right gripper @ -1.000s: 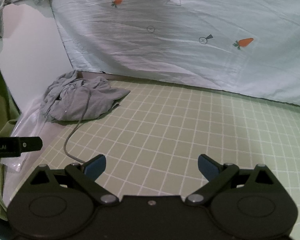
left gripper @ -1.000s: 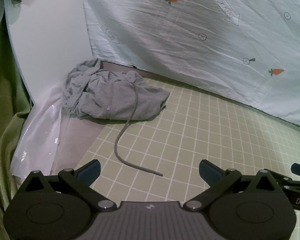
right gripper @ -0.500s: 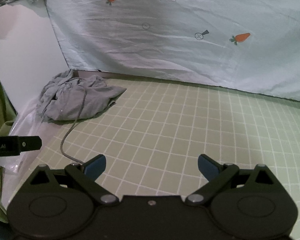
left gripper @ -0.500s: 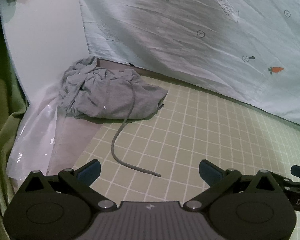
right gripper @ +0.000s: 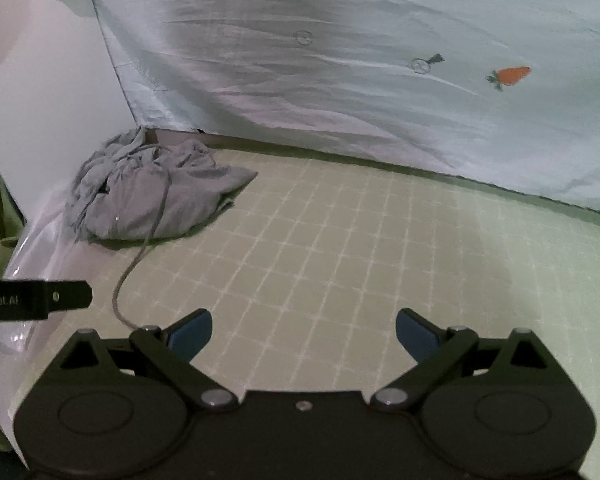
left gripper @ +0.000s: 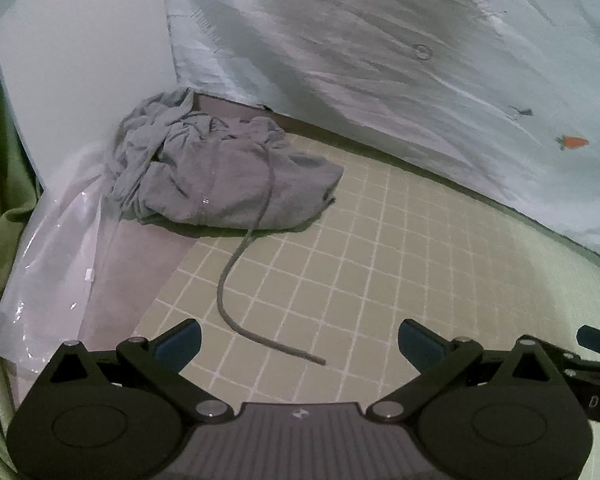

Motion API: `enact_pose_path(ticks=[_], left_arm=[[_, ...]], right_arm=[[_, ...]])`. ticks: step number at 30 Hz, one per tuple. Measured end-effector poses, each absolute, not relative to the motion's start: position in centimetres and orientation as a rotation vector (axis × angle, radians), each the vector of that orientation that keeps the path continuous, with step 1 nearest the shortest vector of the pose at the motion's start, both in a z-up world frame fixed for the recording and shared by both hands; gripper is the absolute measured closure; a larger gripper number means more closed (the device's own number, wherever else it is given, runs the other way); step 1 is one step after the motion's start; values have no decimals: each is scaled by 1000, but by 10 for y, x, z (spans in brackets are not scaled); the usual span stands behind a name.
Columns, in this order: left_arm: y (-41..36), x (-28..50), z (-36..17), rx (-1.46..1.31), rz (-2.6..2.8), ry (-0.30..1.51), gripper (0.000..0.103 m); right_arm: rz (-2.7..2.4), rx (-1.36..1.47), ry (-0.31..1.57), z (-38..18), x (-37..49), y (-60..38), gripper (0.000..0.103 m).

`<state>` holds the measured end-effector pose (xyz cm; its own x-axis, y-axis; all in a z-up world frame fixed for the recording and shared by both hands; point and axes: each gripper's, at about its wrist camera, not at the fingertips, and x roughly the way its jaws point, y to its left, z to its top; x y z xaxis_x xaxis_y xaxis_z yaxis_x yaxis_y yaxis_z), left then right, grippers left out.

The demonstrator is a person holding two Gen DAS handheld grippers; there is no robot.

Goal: Fold clothes
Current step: 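Reach both grippers to the crumpled grey hoodie and grasp it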

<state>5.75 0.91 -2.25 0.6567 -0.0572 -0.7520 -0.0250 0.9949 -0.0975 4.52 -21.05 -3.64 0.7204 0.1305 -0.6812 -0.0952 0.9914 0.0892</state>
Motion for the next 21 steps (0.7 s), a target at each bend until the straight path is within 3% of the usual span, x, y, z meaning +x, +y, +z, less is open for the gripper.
enact_pose_path(ticks=[13, 21], left_arm=[[92, 165, -40, -228, 149, 871, 0], [159, 252, -80, -440, 237, 930, 2]], right_arm=[[167, 245, 800, -49, 181, -169, 4], [225, 334, 892, -91, 279, -121, 14]])
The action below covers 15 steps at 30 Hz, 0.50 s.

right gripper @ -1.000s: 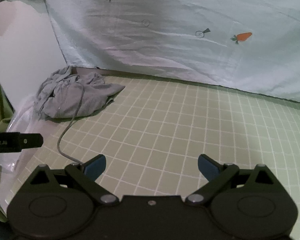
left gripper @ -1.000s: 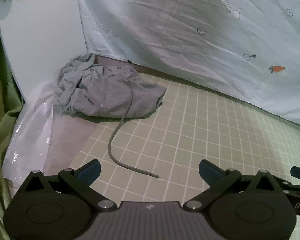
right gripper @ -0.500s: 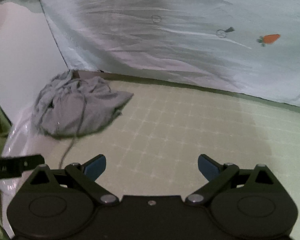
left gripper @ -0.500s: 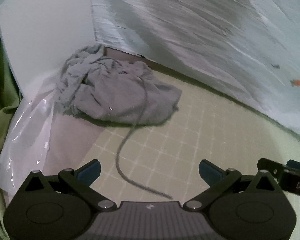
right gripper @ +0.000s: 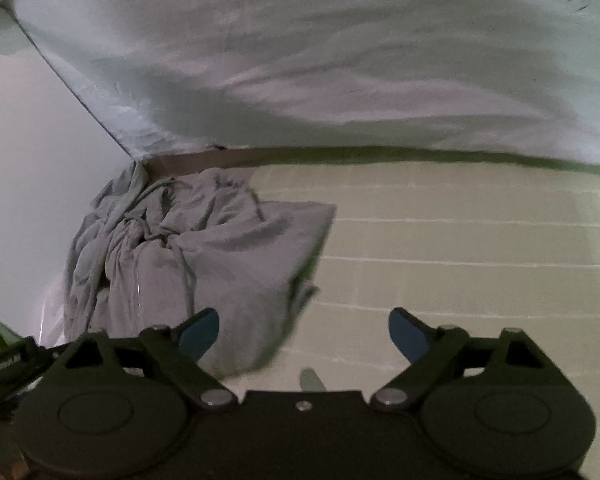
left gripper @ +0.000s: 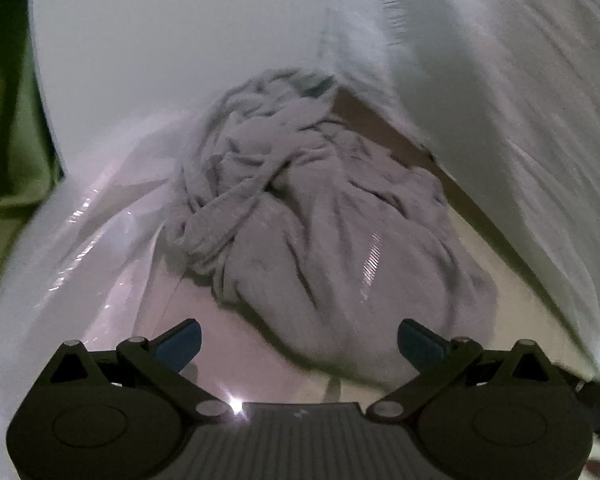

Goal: Fold clothes
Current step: 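Reach both grippers to the crumpled grey hoodie and grasp it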

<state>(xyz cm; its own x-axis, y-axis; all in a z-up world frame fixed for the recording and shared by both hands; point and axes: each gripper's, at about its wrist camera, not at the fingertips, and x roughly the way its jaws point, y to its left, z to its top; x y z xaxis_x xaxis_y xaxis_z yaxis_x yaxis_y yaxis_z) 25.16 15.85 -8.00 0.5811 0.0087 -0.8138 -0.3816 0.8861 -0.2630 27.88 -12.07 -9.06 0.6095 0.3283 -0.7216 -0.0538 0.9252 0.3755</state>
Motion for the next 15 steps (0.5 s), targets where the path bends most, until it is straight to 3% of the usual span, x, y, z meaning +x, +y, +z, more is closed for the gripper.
enact_pose_path(ticks=[4, 9, 10, 12, 13, 15], left_arm=[[179, 282, -103, -539, 299, 983, 8], [192, 297, -118, -613, 293, 987, 27], [192, 298, -119, -611, 294, 984, 29], [189, 299, -118, -584, 297, 978, 42], [187, 299, -117, -567, 297, 975, 44], [185, 300, -115, -550, 294, 968, 51]], right_arm=[[270, 403, 933, -116, 315, -96, 18], [293, 450, 977, -137, 341, -73, 22], [298, 458, 984, -141, 345, -69, 28], [314, 451, 978, -144, 347, -65, 37], [336, 432, 975, -145, 347, -64, 60], [364, 405, 964, -144, 344, -66, 74]])
